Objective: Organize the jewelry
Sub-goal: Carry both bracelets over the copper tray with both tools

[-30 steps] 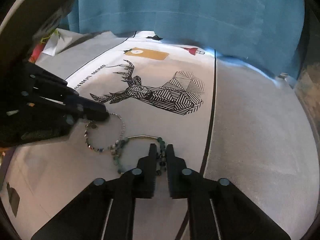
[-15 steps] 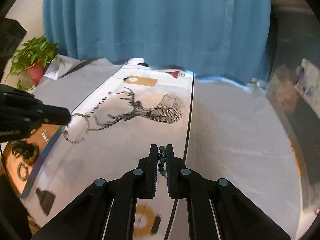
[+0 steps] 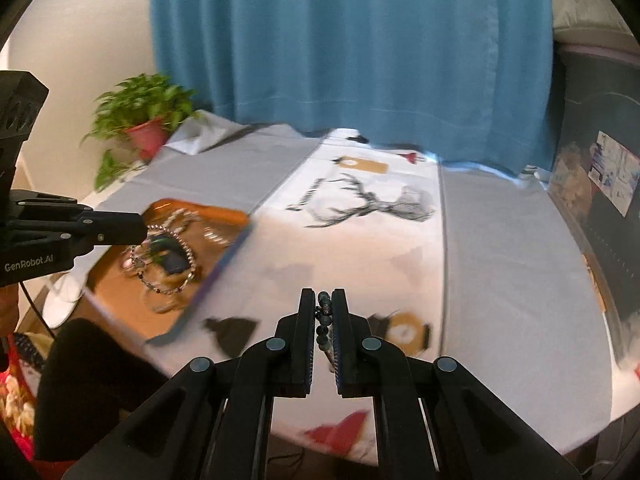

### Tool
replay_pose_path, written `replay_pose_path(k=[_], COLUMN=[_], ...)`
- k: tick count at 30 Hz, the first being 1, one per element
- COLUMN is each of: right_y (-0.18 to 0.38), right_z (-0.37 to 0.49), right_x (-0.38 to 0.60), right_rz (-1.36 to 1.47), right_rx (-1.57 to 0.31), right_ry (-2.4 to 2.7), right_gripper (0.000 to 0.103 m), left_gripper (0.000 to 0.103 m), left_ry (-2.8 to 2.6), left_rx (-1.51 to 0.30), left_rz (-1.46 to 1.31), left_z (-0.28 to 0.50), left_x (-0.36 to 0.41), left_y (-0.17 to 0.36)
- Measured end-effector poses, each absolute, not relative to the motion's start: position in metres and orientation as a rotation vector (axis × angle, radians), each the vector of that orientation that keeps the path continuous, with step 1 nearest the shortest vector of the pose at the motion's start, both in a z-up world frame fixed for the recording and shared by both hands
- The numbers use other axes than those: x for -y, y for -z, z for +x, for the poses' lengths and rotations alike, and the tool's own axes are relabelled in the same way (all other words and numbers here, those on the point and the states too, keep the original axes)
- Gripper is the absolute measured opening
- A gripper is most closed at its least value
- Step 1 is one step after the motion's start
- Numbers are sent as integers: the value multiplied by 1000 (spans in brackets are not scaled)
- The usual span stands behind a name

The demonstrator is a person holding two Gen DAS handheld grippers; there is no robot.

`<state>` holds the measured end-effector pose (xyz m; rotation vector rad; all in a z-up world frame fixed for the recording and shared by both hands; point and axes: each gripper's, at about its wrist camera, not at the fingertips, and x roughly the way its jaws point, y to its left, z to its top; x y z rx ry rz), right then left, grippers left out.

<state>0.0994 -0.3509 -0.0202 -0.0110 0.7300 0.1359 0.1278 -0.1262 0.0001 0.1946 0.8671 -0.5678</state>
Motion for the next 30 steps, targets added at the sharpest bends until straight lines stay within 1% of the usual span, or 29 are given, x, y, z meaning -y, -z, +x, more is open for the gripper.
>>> replay_pose_path(k=[8,14,20,30], right_y=[20,21,25,24], right_z=[42,13,-5,-13], right_x=[289,255,224,199], right_rz=[-32,-51,-84,-110], right_rx=[-742,-750,-763,-772], right_ry=[-218,-263,-309,-358], right_gripper=[8,8,8,8], left_gripper=[1,1,1,1], left_ry=[468,395,356,317], left_rx=[-839,-820,-810,-805], left_rz=[138,114,72,51], left_z=[68,34,14,17], left_x=[50,7,-17,-25], left_y=[3,9,16,18])
